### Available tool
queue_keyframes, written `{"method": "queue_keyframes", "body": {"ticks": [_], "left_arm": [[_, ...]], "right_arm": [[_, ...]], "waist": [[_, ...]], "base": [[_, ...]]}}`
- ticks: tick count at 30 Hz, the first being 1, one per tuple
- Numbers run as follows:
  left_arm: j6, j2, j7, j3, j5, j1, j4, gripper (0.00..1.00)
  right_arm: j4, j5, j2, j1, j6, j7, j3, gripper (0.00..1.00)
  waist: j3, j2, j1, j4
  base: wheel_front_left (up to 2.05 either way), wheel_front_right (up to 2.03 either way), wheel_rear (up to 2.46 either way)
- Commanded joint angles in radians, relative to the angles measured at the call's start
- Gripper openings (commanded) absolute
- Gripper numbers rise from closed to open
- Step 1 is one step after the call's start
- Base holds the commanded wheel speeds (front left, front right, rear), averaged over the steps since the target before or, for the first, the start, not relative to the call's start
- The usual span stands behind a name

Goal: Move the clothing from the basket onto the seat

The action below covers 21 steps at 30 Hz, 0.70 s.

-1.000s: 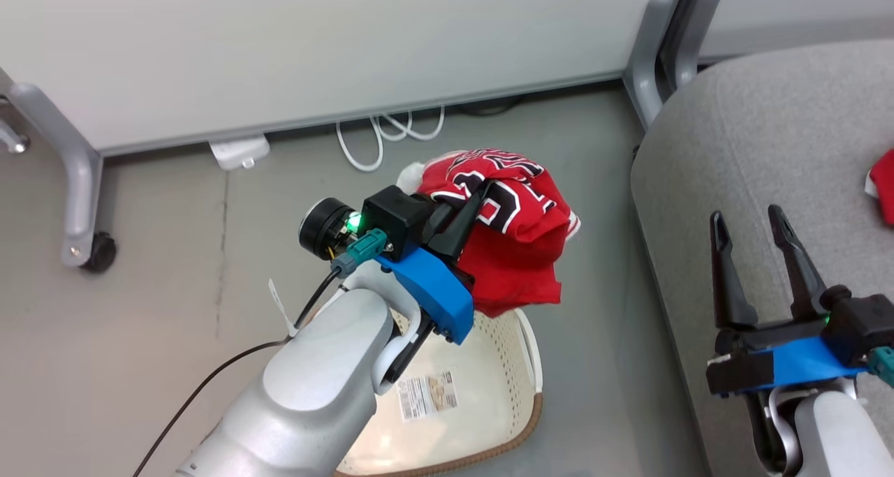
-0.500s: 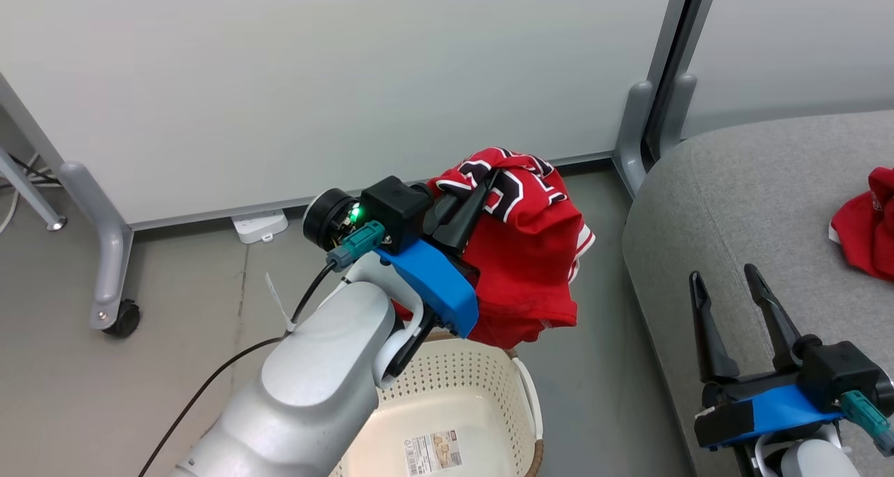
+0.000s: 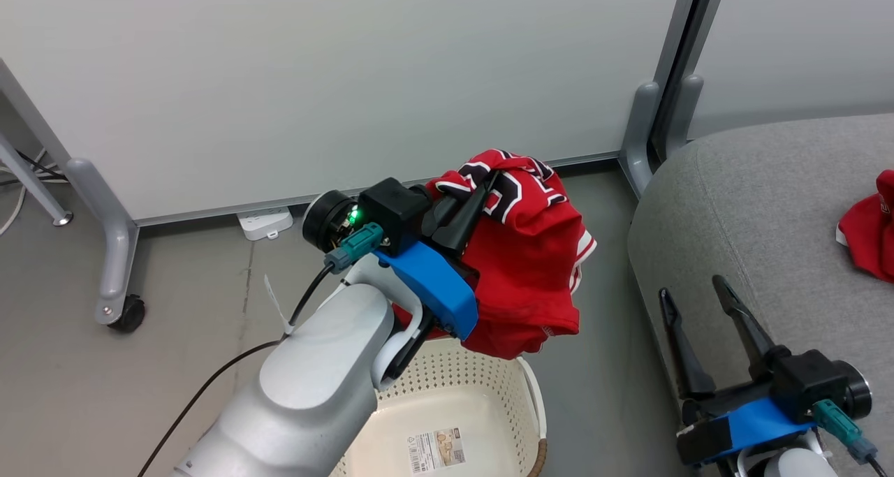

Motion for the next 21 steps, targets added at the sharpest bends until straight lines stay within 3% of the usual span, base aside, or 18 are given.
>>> {"method": "queue_keyframes", "body": {"ticks": [1,21], "left_arm": [[0.004,0.007,-0.002,0.001,-0.002,-0.004,-0.004,0.00],[0.010,0.001,-0.007,-0.012,-0.004,-0.026,-0.008,0.00]], "right_arm": [[-0.003,-0.005,-0.007,0.001,0.000,0.000,0.016,1.00],[0.028,0.031,-0.056,-0.197,0.000,0.000,0.286,1.00]], "waist": [[0.004,0.0000,0.0000,0.002],[0.047,0.0000,0.0000,0.027]], "base": [[0.00,0.00,0.00],[0.00,0.00,0.00]]}}
